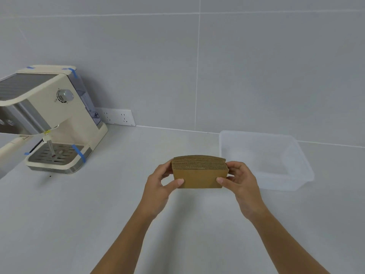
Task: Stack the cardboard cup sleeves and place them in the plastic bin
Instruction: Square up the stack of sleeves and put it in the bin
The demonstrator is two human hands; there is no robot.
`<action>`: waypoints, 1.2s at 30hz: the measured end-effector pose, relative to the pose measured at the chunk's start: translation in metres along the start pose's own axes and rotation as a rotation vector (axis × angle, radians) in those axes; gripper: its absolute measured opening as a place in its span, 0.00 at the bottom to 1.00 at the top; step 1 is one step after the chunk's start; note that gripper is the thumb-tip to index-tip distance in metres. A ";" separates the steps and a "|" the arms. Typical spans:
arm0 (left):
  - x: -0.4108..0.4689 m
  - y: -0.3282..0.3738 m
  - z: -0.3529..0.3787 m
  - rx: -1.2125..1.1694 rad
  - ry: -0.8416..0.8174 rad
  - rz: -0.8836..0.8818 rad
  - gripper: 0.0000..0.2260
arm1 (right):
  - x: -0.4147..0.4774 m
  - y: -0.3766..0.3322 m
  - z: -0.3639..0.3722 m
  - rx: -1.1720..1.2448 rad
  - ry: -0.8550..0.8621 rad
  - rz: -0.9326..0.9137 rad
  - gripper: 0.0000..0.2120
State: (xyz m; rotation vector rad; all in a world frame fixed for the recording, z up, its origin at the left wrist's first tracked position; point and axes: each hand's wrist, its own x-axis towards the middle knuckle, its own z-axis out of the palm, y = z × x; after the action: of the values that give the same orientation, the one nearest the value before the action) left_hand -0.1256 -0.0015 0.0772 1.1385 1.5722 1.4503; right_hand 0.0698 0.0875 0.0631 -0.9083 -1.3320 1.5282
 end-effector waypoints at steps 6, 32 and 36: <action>0.026 0.030 0.046 -0.003 -0.078 0.070 0.22 | 0.012 -0.038 -0.041 0.009 0.069 -0.089 0.19; 0.141 0.017 0.197 0.108 -0.078 -0.559 0.03 | 0.113 -0.033 -0.155 -0.044 0.327 0.568 0.14; 0.158 0.002 0.205 0.137 -0.061 -0.682 0.14 | 0.128 -0.027 -0.157 -0.066 0.321 0.646 0.19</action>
State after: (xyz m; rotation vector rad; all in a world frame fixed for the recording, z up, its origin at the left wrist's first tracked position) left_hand 0.0054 0.2214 0.0638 0.6046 1.7968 0.8562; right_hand 0.1768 0.2612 0.0684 -1.6611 -0.8973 1.7090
